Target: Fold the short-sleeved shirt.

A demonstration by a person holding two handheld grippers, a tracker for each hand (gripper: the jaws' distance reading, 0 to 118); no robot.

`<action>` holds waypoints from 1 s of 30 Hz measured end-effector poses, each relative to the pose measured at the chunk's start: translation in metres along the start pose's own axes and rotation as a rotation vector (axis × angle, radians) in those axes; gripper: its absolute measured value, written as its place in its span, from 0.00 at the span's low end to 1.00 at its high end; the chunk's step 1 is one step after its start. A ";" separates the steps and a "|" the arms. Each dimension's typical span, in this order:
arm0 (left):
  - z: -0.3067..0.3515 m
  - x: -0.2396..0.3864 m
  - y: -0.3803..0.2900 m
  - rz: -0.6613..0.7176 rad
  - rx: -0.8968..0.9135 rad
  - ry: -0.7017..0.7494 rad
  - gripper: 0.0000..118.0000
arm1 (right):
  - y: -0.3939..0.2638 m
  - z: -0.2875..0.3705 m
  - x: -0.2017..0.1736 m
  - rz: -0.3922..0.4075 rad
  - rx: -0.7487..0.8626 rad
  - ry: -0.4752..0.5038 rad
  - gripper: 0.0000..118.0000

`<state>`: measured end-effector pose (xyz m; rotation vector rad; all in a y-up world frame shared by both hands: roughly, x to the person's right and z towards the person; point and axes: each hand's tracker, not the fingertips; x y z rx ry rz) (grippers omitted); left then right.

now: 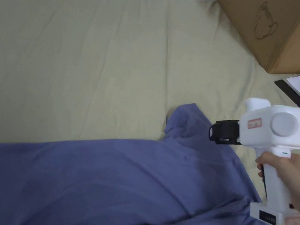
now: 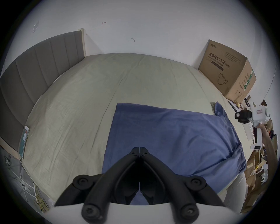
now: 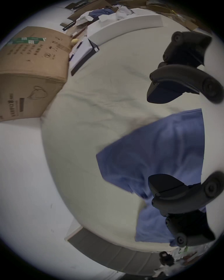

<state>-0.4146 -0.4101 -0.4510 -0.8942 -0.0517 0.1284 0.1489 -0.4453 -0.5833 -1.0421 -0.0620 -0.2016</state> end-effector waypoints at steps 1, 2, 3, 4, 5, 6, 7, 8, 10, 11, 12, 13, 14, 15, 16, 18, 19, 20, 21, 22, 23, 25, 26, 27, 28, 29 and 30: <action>-0.004 0.000 0.002 0.004 -0.009 0.010 0.00 | 0.004 -0.014 0.003 -0.011 -0.026 0.008 0.83; -0.007 -0.002 0.003 0.008 -0.019 0.020 0.00 | 0.007 -0.024 0.006 -0.036 -0.058 0.018 0.77; -0.010 -0.003 0.002 0.011 -0.025 0.029 0.00 | 0.008 -0.034 0.006 -0.041 -0.090 0.023 0.70; -0.012 -0.005 0.002 0.016 -0.033 0.036 0.00 | 0.006 -0.041 0.004 -0.047 -0.120 0.020 0.60; -0.014 -0.006 0.004 0.022 -0.036 0.040 0.00 | 0.002 -0.045 0.001 -0.067 -0.132 0.013 0.60; -0.015 -0.008 0.004 0.028 -0.037 0.042 0.00 | -0.004 -0.048 -0.003 -0.056 -0.127 0.001 0.60; -0.016 -0.010 0.004 0.033 -0.041 0.042 0.00 | -0.007 -0.050 -0.008 -0.002 -0.094 -0.035 0.59; -0.018 -0.011 0.006 0.036 -0.044 0.042 0.00 | -0.008 -0.051 -0.012 0.034 -0.089 -0.054 0.57; -0.022 -0.014 0.013 0.042 -0.067 0.045 0.04 | -0.004 -0.047 -0.014 0.001 -0.107 -0.057 0.46; -0.024 -0.015 0.017 0.047 -0.073 0.045 0.08 | 0.000 -0.045 -0.014 -0.004 -0.116 -0.067 0.43; -0.027 -0.017 0.022 0.058 -0.074 0.040 0.08 | 0.003 -0.045 -0.014 0.006 -0.114 -0.066 0.43; -0.031 -0.018 0.031 0.066 -0.074 0.028 0.24 | 0.006 -0.045 -0.012 0.024 -0.119 -0.080 0.34; -0.036 -0.018 0.037 0.071 -0.073 0.018 0.53 | 0.008 -0.044 -0.010 0.030 -0.122 -0.085 0.17; -0.044 -0.018 0.045 0.072 -0.071 0.016 0.74 | 0.009 -0.042 -0.009 0.017 -0.117 -0.062 0.01; -0.052 -0.016 0.054 0.079 -0.070 0.025 0.88 | 0.008 -0.040 -0.010 -0.012 -0.113 -0.037 0.01; -0.068 -0.017 0.074 0.079 -0.064 0.033 0.91 | 0.006 -0.040 -0.016 0.029 -0.114 -0.057 0.01; -0.080 -0.017 0.084 0.082 -0.062 0.025 0.91 | 0.005 -0.042 -0.019 0.067 -0.116 -0.078 0.01; -0.094 -0.016 0.093 0.084 -0.068 0.023 0.91 | 0.004 -0.043 -0.022 0.086 -0.114 -0.091 0.01; -0.110 -0.017 0.102 0.088 -0.086 0.026 0.91 | 0.004 -0.044 -0.024 0.097 -0.116 -0.100 0.01; -0.127 -0.016 0.108 0.091 -0.127 0.055 0.91 | 0.004 -0.044 -0.028 0.100 -0.117 -0.105 0.01; -0.142 -0.013 0.113 0.084 -0.148 0.105 0.91 | 0.004 -0.044 -0.029 0.101 -0.117 -0.107 0.01; -0.165 -0.012 0.113 0.107 -0.126 0.176 0.90 | 0.005 -0.043 -0.026 0.102 -0.119 -0.105 0.01; -0.174 -0.012 0.111 0.106 -0.129 0.160 0.85 | 0.006 -0.043 -0.024 0.097 -0.121 -0.099 0.01; -0.183 -0.012 0.107 0.116 -0.169 0.149 0.80 | 0.007 -0.042 -0.022 0.090 -0.123 -0.091 0.01; -0.190 -0.009 0.102 0.111 -0.221 0.157 0.80 | 0.008 -0.042 -0.021 0.082 -0.124 -0.085 0.01; -0.183 -0.007 0.097 0.055 -0.144 0.188 0.79 | 0.009 -0.041 -0.020 0.077 -0.127 -0.080 0.01; -0.178 -0.002 0.099 0.052 -0.143 0.198 0.74 | 0.010 -0.039 -0.021 0.077 -0.127 -0.080 0.01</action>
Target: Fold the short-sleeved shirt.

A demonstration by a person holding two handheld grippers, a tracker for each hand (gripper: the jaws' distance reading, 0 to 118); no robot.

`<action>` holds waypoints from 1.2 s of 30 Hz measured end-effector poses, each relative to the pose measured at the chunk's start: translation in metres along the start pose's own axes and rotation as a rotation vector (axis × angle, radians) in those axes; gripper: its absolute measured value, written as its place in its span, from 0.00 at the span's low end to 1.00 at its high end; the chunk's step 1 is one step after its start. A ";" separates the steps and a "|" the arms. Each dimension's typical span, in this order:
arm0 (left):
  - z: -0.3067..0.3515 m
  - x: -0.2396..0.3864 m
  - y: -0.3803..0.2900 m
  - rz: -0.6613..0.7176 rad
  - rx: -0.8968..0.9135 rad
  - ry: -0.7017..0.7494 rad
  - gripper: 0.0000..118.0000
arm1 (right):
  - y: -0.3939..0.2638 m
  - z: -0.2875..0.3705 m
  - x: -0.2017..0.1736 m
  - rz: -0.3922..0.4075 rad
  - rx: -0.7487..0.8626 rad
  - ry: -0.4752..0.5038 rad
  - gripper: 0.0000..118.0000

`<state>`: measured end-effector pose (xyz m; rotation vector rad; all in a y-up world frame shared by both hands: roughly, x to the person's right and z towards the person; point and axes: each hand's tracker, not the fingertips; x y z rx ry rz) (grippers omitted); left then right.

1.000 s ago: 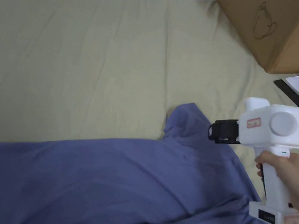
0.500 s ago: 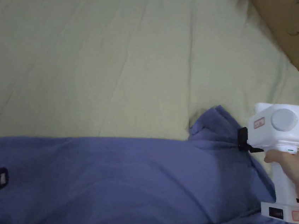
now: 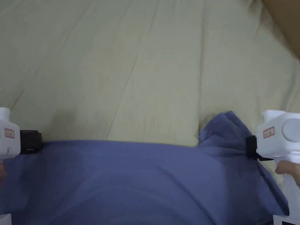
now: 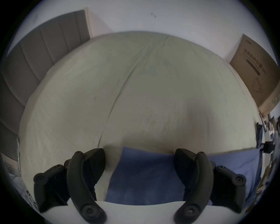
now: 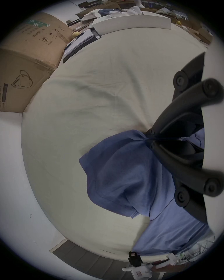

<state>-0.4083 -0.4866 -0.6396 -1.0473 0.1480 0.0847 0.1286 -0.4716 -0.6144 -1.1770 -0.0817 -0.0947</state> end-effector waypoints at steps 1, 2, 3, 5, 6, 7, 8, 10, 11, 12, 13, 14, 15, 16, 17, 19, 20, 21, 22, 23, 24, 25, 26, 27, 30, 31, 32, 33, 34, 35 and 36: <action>0.004 0.000 0.004 0.008 -0.008 -0.008 0.65 | 0.001 0.003 -0.001 0.012 0.005 -0.001 0.01; 0.008 0.001 0.007 0.007 -0.008 -0.010 0.48 | 0.001 0.007 -0.003 0.031 0.014 -0.009 0.01; 0.010 0.002 0.007 0.003 -0.009 -0.007 0.33 | 0.000 0.013 -0.004 0.046 0.032 -0.013 0.01; 0.019 0.004 0.013 -0.017 0.000 -0.018 0.01 | 0.000 0.026 -0.006 0.049 0.071 -0.004 0.01; 0.022 0.004 0.016 -0.024 -0.001 -0.044 0.01 | -0.001 0.034 -0.005 0.047 0.080 -0.002 0.01; 0.022 0.002 0.016 -0.012 -0.020 -0.072 0.01 | -0.001 0.042 -0.005 0.054 0.090 0.003 0.01; 0.025 0.002 0.018 -0.013 -0.021 -0.061 0.01 | -0.002 0.050 -0.004 0.065 0.100 0.002 0.01; 0.042 -0.001 0.016 -0.030 0.007 -0.072 0.01 | -0.007 0.069 -0.001 0.086 0.123 0.005 0.01; 0.050 -0.005 0.015 -0.032 0.021 -0.084 0.01 | -0.009 0.078 0.002 0.091 0.132 0.013 0.01; 0.063 -0.009 0.013 -0.039 0.040 -0.104 0.01 | -0.013 0.088 0.005 0.094 0.142 0.015 0.01; 0.076 -0.014 0.011 -0.048 0.059 -0.123 0.01 | -0.017 0.097 0.008 0.097 0.151 0.011 0.01; 0.089 -0.019 0.008 -0.052 0.077 -0.134 0.01 | -0.022 0.107 0.010 0.102 0.163 0.011 0.01; 0.103 -0.024 0.003 -0.061 0.098 -0.142 0.01 | -0.029 0.117 0.014 0.105 0.175 0.017 0.01; 0.118 -0.031 -0.004 -0.071 0.116 -0.154 0.01 | -0.036 0.127 0.017 0.097 0.182 0.029 0.01; 0.131 -0.036 -0.011 -0.074 0.129 -0.164 0.01 | -0.045 0.135 0.020 0.089 0.191 0.043 0.01; 0.156 -0.049 -0.029 -0.084 0.138 -0.170 0.01 | -0.068 0.154 0.025 0.083 0.205 0.071 0.01; 0.167 -0.054 -0.040 -0.092 0.141 -0.170 0.01 | -0.081 0.162 0.024 0.084 0.207 0.078 0.01; 0.177 -0.059 -0.053 -0.104 0.146 -0.165 0.01 | -0.095 0.168 0.026 0.084 0.208 0.090 0.01; 0.186 -0.063 -0.067 -0.118 0.149 -0.165 0.01 | -0.110 0.174 0.028 0.079 0.203 0.102 0.01; 0.192 -0.067 -0.080 -0.124 0.151 -0.166 0.01 | -0.124 0.177 0.029 0.074 0.197 0.109 0.01; 0.198 -0.071 -0.095 -0.129 0.147 -0.163 0.01 | -0.140 0.180 0.029 0.073 0.182 0.117 0.01; 0.202 -0.076 -0.112 -0.133 0.136 -0.159 0.01 | -0.156 0.180 0.029 0.073 0.162 0.122 0.01; 0.204 -0.079 -0.127 -0.131 0.130 -0.157 0.01 | -0.170 0.180 0.029 0.073 0.139 0.119 0.01; 0.203 -0.082 -0.143 -0.129 0.103 -0.153 0.01 | -0.186 0.178 0.029 0.081 0.112 0.118 0.01; 0.191 -0.089 -0.190 -0.122 0.025 -0.141 0.01 | -0.229 0.165 0.029 0.071 0.024 0.111 0.01; 0.184 -0.091 -0.202 -0.100 -0.011 -0.130 0.01 | -0.240 0.158 0.030 0.071 0.005 0.120 0.01; 0.178 -0.093 -0.213 -0.081 -0.040 -0.132 0.01 | -0.249 0.151 0.031 0.064 -0.017 0.122 0.01; 0.171 -0.096 -0.222 -0.048 -0.056 -0.149 0.01 | -0.258 0.143 0.032 0.046 -0.041 0.111 0.01; 0.165 -0.099 -0.229 -0.023 -0.055 -0.157 0.01 | -0.264 0.136 0.032 0.048 -0.046 0.112 0.01; 0.161 -0.099 -0.231 -0.014 -0.050 -0.165 0.02 | -0.269 0.129 0.033 0.056 -0.042 0.120 0.03; 0.158 -0.100 -0.233 0.000 -0.041 -0.163 0.05 | -0.272 0.122 0.033 0.058 -0.040 0.130 0.10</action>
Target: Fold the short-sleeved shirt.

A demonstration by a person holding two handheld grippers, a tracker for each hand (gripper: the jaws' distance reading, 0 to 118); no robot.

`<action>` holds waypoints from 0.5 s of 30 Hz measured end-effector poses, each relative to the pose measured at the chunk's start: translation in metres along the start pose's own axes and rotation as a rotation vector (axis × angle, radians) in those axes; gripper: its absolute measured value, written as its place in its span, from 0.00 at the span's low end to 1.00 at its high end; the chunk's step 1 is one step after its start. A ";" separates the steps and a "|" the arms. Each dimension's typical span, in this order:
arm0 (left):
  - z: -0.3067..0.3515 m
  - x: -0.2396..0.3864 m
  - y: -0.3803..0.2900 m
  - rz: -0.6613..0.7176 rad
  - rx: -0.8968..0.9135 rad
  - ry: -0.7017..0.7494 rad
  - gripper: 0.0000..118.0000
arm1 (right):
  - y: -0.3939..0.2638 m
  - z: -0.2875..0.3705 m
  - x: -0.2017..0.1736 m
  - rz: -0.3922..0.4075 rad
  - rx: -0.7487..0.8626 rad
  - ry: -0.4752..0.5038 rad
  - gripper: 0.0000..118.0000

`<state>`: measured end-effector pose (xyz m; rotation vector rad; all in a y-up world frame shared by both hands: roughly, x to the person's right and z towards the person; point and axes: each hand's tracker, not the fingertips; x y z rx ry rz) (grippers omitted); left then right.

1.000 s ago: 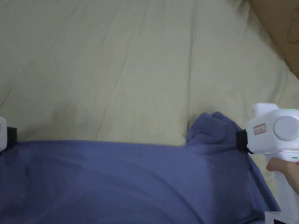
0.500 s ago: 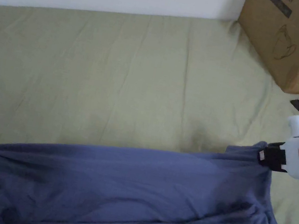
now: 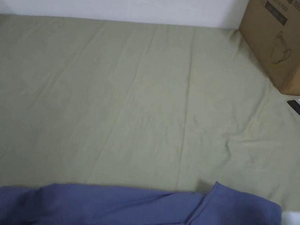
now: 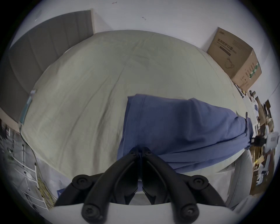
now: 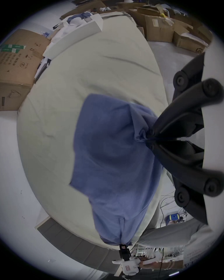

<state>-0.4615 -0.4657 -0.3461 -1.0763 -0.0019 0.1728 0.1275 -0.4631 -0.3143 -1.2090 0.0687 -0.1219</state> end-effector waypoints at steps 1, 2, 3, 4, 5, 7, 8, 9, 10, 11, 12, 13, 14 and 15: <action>-0.002 0.000 0.000 0.006 0.013 0.000 0.11 | -0.001 -0.003 -0.001 -0.001 0.000 -0.002 0.18; -0.002 0.001 0.001 0.005 0.020 -0.006 0.23 | -0.001 -0.004 -0.002 -0.007 0.007 0.009 0.36; -0.006 -0.005 0.005 0.005 0.023 -0.012 0.35 | -0.001 -0.001 -0.004 -0.022 0.027 0.042 0.52; -0.003 -0.004 0.007 -0.001 0.024 -0.028 0.52 | 0.001 0.005 -0.007 -0.036 0.037 0.094 0.61; 0.000 -0.003 0.009 -0.006 0.026 -0.052 0.58 | 0.003 0.010 -0.010 -0.040 0.042 0.127 0.67; 0.008 0.002 0.011 -0.024 0.021 -0.038 0.78 | 0.007 0.024 -0.022 -0.012 0.058 0.101 0.75; 0.013 0.001 0.012 -0.035 0.024 -0.036 0.95 | 0.009 0.032 -0.027 0.025 0.084 0.062 0.72; 0.020 0.000 0.012 -0.050 0.045 -0.047 0.97 | 0.011 0.039 -0.033 0.054 0.107 0.042 0.72; 0.028 -0.002 0.012 -0.057 0.067 -0.065 0.97 | 0.014 0.048 -0.039 0.078 0.135 0.033 0.72; 0.036 -0.002 0.012 -0.054 0.079 -0.078 0.97 | 0.017 0.056 -0.045 0.089 0.163 0.049 0.71; 0.042 -0.003 0.013 -0.046 0.082 -0.088 0.97 | 0.020 0.065 -0.051 0.094 0.195 0.079 0.70; 0.048 -0.005 0.015 -0.032 0.076 -0.100 0.97 | 0.024 0.072 -0.059 0.095 0.230 0.112 0.65; 0.052 -0.007 0.016 -0.010 0.066 -0.126 0.94 | 0.027 0.078 -0.066 0.098 0.259 0.146 0.52; 0.060 -0.005 0.013 0.016 0.074 -0.156 0.86 | 0.031 0.082 -0.075 0.108 0.296 0.184 0.39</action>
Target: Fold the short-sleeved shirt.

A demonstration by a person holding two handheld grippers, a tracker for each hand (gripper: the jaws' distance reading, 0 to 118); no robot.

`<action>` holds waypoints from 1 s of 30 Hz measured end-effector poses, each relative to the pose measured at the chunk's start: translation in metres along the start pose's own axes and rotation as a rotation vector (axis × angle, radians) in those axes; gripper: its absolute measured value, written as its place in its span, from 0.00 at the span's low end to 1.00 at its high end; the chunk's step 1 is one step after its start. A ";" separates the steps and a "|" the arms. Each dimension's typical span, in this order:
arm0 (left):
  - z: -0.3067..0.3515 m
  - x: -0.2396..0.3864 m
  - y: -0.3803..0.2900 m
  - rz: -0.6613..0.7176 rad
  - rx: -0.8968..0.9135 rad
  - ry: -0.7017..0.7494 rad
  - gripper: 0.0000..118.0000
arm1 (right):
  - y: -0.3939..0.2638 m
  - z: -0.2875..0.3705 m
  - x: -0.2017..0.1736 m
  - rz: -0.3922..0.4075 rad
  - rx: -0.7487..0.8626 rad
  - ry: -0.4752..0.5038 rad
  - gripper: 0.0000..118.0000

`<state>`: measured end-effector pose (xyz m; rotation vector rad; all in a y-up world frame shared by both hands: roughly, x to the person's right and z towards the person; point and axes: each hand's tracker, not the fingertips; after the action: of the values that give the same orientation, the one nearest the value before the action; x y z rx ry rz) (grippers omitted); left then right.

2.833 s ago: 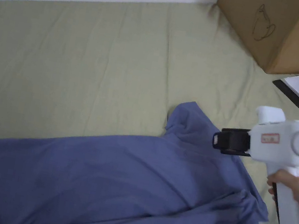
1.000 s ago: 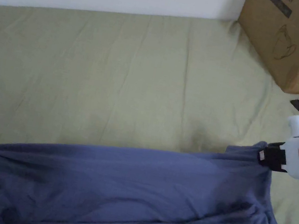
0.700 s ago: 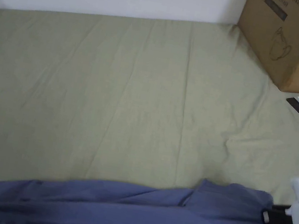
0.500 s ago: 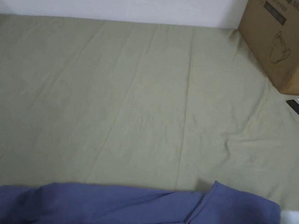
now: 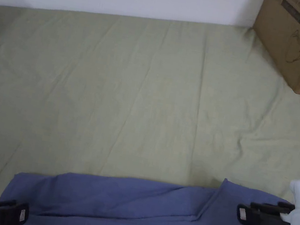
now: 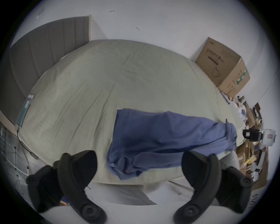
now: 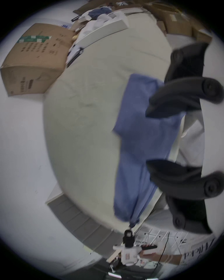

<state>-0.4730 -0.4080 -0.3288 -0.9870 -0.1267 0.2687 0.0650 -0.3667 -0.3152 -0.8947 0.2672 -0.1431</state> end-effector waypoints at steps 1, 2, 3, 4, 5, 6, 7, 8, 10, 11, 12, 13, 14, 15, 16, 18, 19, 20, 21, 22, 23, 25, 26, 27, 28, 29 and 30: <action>0.006 -0.002 -0.002 0.019 0.036 -0.034 0.68 | 0.004 -0.001 -0.009 0.004 0.037 0.023 0.24; 0.009 -0.004 -0.003 0.042 0.070 -0.063 0.33 | 0.007 -0.004 -0.017 -0.001 0.062 0.030 0.10; 0.010 -0.007 -0.006 0.073 0.085 -0.084 0.12 | 0.009 -0.010 -0.027 -0.006 0.083 0.038 0.06; 0.009 -0.012 -0.009 0.108 0.090 -0.090 0.05 | 0.011 -0.017 -0.034 -0.018 0.087 0.062 0.03; 0.008 -0.016 -0.012 0.133 0.100 -0.101 0.02 | 0.012 -0.024 -0.041 -0.023 0.083 0.076 0.00; 0.007 -0.021 -0.015 0.155 0.104 -0.110 0.00 | 0.012 -0.032 -0.050 -0.027 0.081 0.080 0.00; 0.006 -0.027 -0.018 0.187 0.098 -0.107 0.00 | 0.012 -0.039 -0.058 -0.031 0.079 0.092 0.00; 0.005 -0.032 -0.019 0.205 0.099 -0.110 0.00 | 0.012 -0.045 -0.065 -0.037 0.072 0.105 0.00; 0.004 -0.049 -0.024 0.260 0.119 -0.136 0.00 | 0.009 -0.058 -0.076 -0.060 0.045 0.172 0.00; 0.003 -0.057 -0.024 0.295 0.117 -0.166 0.00 | 0.008 -0.062 -0.080 -0.067 0.028 0.193 0.00; 0.006 -0.060 -0.025 0.339 0.129 -0.188 0.00 | 0.007 -0.067 -0.084 -0.064 0.018 0.192 0.00; 0.005 -0.069 -0.025 0.371 0.144 -0.219 0.00 | 0.006 -0.072 -0.086 -0.054 0.008 0.189 0.00; 0.002 -0.077 -0.023 0.396 0.138 -0.244 0.00 | 0.005 -0.075 -0.089 -0.041 -0.008 0.186 0.00; -0.002 -0.085 -0.021 0.423 0.125 -0.272 0.03 | 0.005 -0.079 -0.092 -0.027 -0.026 0.178 0.00; -0.003 -0.085 -0.019 0.429 0.111 -0.295 0.10 | 0.005 -0.081 -0.095 -0.023 -0.038 0.176 0.00; -0.013 -0.095 -0.017 0.440 0.102 -0.313 0.42 | 0.004 -0.085 -0.098 -0.029 -0.053 0.182 0.00; -0.019 -0.100 -0.016 0.447 0.093 -0.335 0.54 | 0.004 -0.087 -0.098 -0.040 -0.061 0.187 0.00; -0.030 -0.113 -0.014 0.462 0.087 -0.352 0.59 | 0.004 -0.088 -0.099 -0.050 -0.069 0.191 0.00; -0.038 -0.116 -0.013 0.483 0.057 -0.377 0.59 | 0.004 -0.088 -0.103 -0.056 -0.073 0.191 0.00; -0.046 -0.119 -0.011 0.494 0.030 -0.397 0.69 | 0.004 -0.089 -0.104 -0.058 -0.076 0.189 0.00; -0.053 -0.121 -0.011 0.507 0.027 -0.428 0.70 | 0.005 -0.090 -0.106 -0.059 -0.080 0.185 0.00; -0.071 -0.126 -0.008 0.518 0.005 -0.455 0.70 | 0.006 -0.091 -0.110 -0.055 -0.087 0.178 0.00; -0.080 -0.128 -0.008 0.529 -0.012 -0.450 0.70 | 0.007 -0.092 -0.112 -0.054 -0.091 0.178 0.00; -0.090 -0.130 -0.008 0.548 -0.034 -0.460 0.70 | 0.008 -0.093 -0.114 -0.052 -0.095 0.177 0.00; -0.087 -0.118 -0.007 0.578 -0.032 -0.500 0.70 | 0.008 -0.094 -0.116 -0.049 -0.098 0.176 0.00; -0.090 -0.120 -0.005 0.603 -0.025 -0.549 0.70 | 0.009 -0.094 -0.119 -0.044 -0.100 0.176 0.00; -0.095 -0.122 -0.004 0.614 -0.033 -0.607 0.70 | 0.010 -0.095 -0.121 -0.040 -0.099 0.177 0.00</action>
<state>-0.5681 -0.5204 -0.3757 -0.9325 -0.3804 1.1316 -0.0778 -0.4038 -0.3587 -0.9879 0.4240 -0.2483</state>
